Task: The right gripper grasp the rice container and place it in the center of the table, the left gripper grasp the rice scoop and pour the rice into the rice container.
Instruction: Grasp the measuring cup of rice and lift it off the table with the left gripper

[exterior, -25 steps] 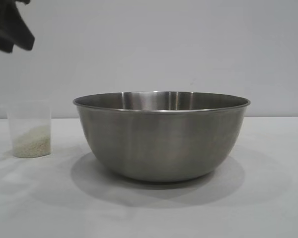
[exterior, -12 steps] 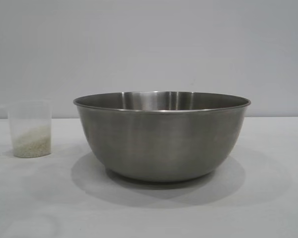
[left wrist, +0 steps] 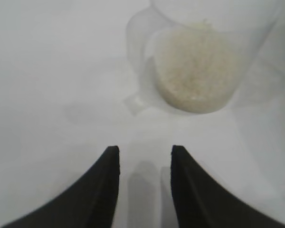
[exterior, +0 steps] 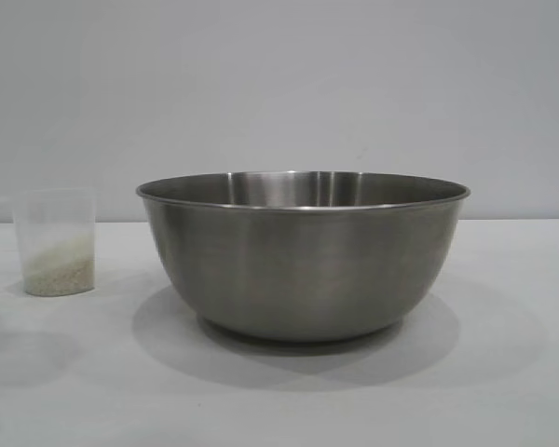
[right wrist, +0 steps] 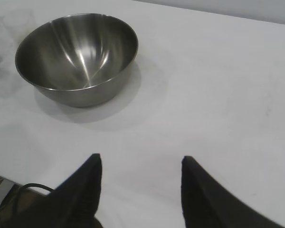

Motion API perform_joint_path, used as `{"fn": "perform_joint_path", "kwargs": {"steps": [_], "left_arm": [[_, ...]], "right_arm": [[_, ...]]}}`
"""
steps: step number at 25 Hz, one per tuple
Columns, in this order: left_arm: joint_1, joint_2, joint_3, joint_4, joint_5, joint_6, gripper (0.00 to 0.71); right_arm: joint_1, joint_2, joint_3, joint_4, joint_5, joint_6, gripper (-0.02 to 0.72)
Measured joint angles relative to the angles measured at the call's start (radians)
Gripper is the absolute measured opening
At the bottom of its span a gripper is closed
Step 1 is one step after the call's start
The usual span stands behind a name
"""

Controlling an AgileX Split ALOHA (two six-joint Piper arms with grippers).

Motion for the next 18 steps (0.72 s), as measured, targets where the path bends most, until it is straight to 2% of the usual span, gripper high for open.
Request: {"fn": "perform_joint_path", "kwargs": {"steps": [7,18], "left_arm": [[0.0,0.081,-0.089,-0.035,-0.004,0.008,0.216],[0.0,0.096,-0.18,-0.095,-0.004,0.033,0.216]], "right_arm": [[0.0,0.0,0.0,0.0,0.0,0.0,0.365],[0.0,0.0,0.0,0.0,0.0,0.0,0.365]]}}
